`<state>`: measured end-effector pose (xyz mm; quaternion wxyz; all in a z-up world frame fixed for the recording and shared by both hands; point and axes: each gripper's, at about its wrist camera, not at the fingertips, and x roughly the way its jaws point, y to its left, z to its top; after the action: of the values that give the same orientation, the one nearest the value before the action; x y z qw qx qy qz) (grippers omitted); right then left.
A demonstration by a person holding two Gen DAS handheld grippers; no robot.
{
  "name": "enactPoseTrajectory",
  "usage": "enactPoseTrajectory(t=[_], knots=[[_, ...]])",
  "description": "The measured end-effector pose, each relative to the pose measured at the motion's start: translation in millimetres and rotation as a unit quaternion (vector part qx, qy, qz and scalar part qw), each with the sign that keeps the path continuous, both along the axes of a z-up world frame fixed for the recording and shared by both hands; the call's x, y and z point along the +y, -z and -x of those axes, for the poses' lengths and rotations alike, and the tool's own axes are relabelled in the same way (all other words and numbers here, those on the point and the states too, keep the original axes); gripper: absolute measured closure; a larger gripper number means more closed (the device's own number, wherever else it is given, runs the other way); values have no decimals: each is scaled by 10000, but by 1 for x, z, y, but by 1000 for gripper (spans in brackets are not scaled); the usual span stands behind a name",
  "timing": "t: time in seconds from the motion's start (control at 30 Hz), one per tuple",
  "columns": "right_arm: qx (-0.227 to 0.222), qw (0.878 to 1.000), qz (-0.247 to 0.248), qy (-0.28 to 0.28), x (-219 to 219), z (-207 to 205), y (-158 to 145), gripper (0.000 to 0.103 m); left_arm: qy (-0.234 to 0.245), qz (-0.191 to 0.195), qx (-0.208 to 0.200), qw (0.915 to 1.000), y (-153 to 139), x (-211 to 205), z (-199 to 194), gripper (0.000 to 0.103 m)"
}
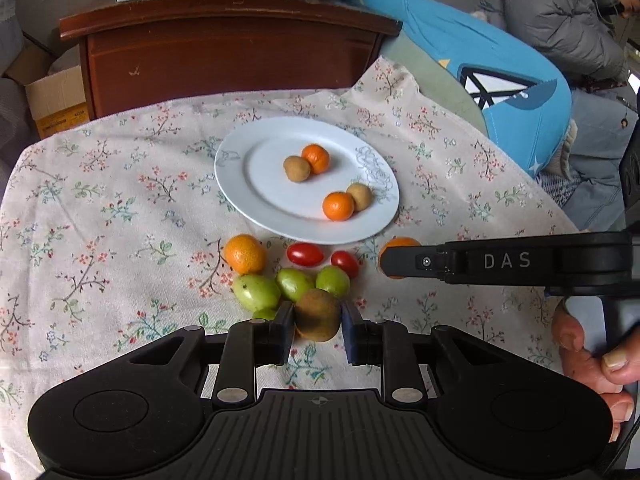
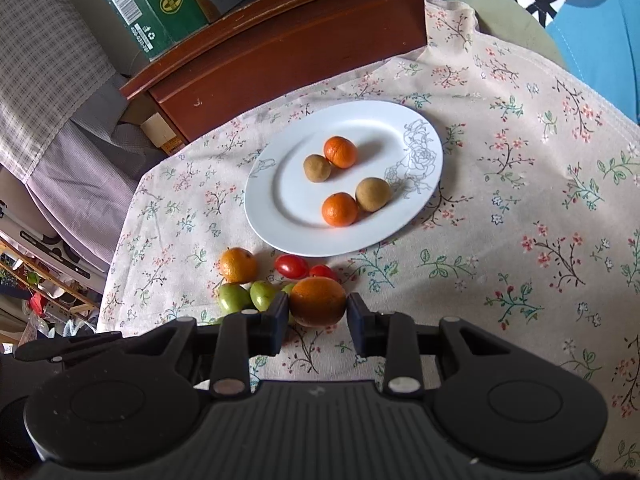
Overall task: Organize fruits
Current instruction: 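Carry both fruits onto the plate and open both tools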
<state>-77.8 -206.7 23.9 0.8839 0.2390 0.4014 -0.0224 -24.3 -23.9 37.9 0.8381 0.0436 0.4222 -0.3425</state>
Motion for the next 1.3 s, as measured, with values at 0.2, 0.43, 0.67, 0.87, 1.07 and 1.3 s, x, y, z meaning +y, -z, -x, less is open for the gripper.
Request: enactPoseTrajectory(t=[0.2, 0.43, 0.67, 0.87, 1.07, 1.3], knots=[[-293, 9995, 26, 142, -9, -6, -13, 71, -317, 73, -415, 9986, -14, -1, -19, 81], [-462, 9987, 194, 130, -12, -18, -21, 71, -310, 75, -585, 9978, -18, -11, -39, 81], [-586, 9978, 184, 255, -24, -33, -20, 71, -272, 111, -453, 9985, -9, -25, -62, 80], [-463, 9980, 166, 393, -37, -54, -8, 71, -203, -56, -513, 9985, 5, -42, -79, 80], [-283, 9979, 171, 564, -50, -74, 8, 71, -68, -124, -423, 9990, 15, -54, -91, 80], [-131, 9979, 103, 629, -58, -93, 21, 71, -49, -153, -296, 9994, 24, -63, -106, 80]])
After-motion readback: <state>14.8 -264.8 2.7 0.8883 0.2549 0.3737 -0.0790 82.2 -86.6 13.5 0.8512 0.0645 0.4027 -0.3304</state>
